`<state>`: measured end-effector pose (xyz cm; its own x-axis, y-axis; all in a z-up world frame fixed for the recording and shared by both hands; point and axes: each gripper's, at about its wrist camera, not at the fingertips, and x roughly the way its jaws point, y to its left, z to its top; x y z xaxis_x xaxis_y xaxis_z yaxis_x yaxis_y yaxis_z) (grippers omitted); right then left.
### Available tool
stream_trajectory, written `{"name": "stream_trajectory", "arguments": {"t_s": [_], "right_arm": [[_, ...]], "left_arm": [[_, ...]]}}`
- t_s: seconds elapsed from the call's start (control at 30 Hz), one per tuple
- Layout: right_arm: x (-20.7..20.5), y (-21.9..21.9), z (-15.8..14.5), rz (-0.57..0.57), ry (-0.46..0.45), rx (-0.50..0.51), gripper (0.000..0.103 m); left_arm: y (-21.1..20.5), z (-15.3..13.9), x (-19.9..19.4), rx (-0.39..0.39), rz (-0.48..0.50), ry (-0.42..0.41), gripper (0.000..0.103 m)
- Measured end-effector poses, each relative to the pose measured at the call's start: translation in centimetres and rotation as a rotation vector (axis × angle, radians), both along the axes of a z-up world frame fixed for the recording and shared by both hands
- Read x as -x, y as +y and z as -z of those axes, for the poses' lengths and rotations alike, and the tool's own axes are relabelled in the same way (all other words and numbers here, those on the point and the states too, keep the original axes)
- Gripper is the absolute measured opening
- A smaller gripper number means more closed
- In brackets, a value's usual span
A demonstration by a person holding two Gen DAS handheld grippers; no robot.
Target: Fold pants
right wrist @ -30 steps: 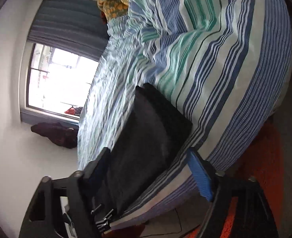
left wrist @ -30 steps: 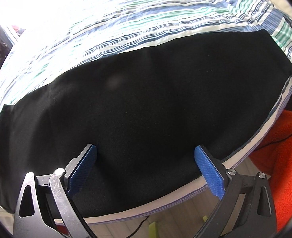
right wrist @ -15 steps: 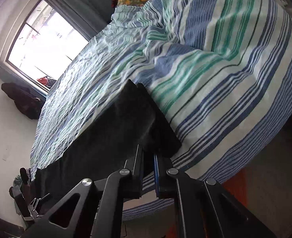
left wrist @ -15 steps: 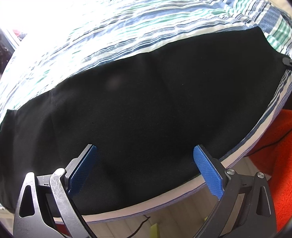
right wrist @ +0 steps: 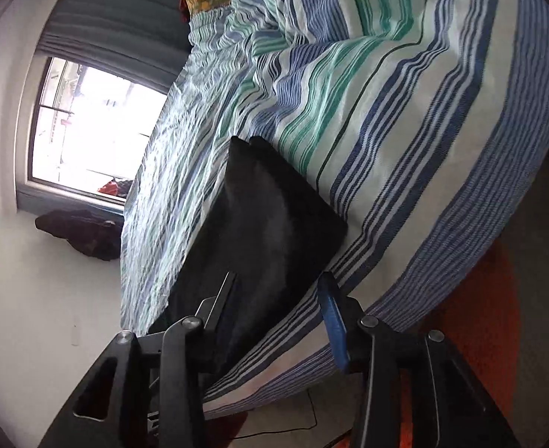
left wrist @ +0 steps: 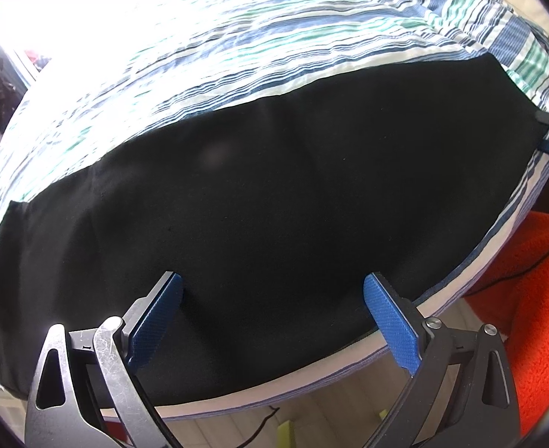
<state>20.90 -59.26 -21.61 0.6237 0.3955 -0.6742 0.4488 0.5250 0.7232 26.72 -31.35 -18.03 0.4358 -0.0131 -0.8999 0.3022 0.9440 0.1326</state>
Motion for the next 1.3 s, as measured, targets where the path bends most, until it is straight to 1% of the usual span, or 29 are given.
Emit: {"name": "stream_trajectory", "arguments": {"t_s": [0.07, 0.13, 0.2, 0.23, 0.27, 0.3, 0.4, 0.43, 0.47, 0.5, 0.53, 0.67, 0.7, 0.73, 0.77, 0.8, 0.93, 1.0, 1.1, 1.17, 1.23, 1.3], "right_arm": [[-1.0, 0.2, 0.7, -0.004, 0.031, 0.011, 0.044], [-1.5, 0.4, 1.1, 0.003, 0.033, 0.006, 0.046], [-1.7, 0.5, 1.2, 0.005, 0.022, 0.005, 0.046], [-1.8, 0.5, 1.1, 0.0, 0.012, 0.011, 0.042], [-1.8, 0.6, 1.0, -0.001, -0.003, 0.022, 0.021], [-1.6, 0.7, 0.8, 0.0, -0.019, 0.02, 0.014], [-1.4, 0.8, 0.4, 0.005, -0.052, 0.022, 0.014], [-1.5, 0.8, 0.4, 0.003, -0.045, 0.026, 0.018], [-1.7, 0.8, 0.5, 0.003, -0.02, 0.038, 0.023], [-2.0, 0.8, 0.8, -0.001, -0.005, 0.034, 0.029], [-2.2, 0.7, 1.0, -0.006, -0.006, 0.025, 0.032], [-3.1, 0.8, 1.7, -0.015, 0.007, 0.019, 0.033], [-3.1, 0.8, 1.9, -0.014, 0.005, 0.007, 0.031], [-3.1, 0.7, 2.0, -0.01, 0.001, 0.002, 0.027], [-2.9, 0.7, 2.0, -0.005, -0.009, -0.003, 0.016], [-2.7, 0.7, 1.9, -0.003, -0.028, -0.011, 0.011], [-1.6, 0.6, 0.8, 0.013, -0.128, -0.016, 0.011], [-1.0, 0.6, 0.4, 0.017, -0.165, -0.024, 0.011], [-0.6, 0.4, 0.0, 0.014, -0.186, -0.02, 0.011], [-0.5, 0.4, -0.1, 0.013, -0.188, -0.017, 0.011], [-0.4, 0.3, -0.1, 0.011, -0.18, -0.014, 0.011], [0.0, 0.4, -0.2, 0.003, -0.174, 0.002, 0.011]], "left_arm": [[0.0, 0.0, 0.0, 0.001, 0.002, 0.001, 0.098], [0.0, -0.1, 0.1, 0.003, 0.003, 0.002, 0.098], [0.2, 0.0, 0.1, 0.006, 0.0, 0.002, 0.098], [0.2, 0.1, 0.1, 0.006, -0.002, 0.001, 0.098], [0.2, 0.1, 0.1, 0.004, -0.001, 0.001, 0.098], [0.3, 0.1, 0.1, 0.002, 0.0, 0.0, 0.098], [0.3, 0.1, 0.1, 0.002, 0.002, 0.002, 0.098], [0.3, 0.1, 0.1, 0.003, 0.0, 0.002, 0.098], [0.3, 0.2, 0.1, 0.002, -0.001, 0.002, 0.099], [0.3, 0.2, 0.1, 0.001, -0.002, 0.002, 0.099], [0.3, 0.2, 0.1, -0.001, -0.002, 0.001, 0.099], [0.3, 0.4, 0.1, -0.002, -0.001, 0.0, 0.099], [0.3, 0.4, 0.1, -0.002, -0.001, -0.001, 0.1], [0.4, 0.5, 0.1, -0.003, -0.001, -0.001, 0.1], [0.4, 0.5, 0.1, -0.003, 0.0, -0.001, 0.1], [0.5, 0.5, 0.1, -0.003, 0.001, -0.001, 0.1], [0.5, 0.6, 0.1, -0.003, 0.0, -0.005, 0.1], [0.4, 0.8, 0.2, -0.006, 0.001, -0.008, 0.1], [0.3, 0.9, 0.1, -0.003, 0.002, -0.001, 0.1], [0.7, 0.6, -0.2, 0.011, -0.001, 0.028, 0.1], [1.5, 0.1, -0.6, 0.027, -0.009, 0.052, 0.1], [2.9, -0.6, -0.7, 0.042, -0.033, 0.056, 0.1]]}}
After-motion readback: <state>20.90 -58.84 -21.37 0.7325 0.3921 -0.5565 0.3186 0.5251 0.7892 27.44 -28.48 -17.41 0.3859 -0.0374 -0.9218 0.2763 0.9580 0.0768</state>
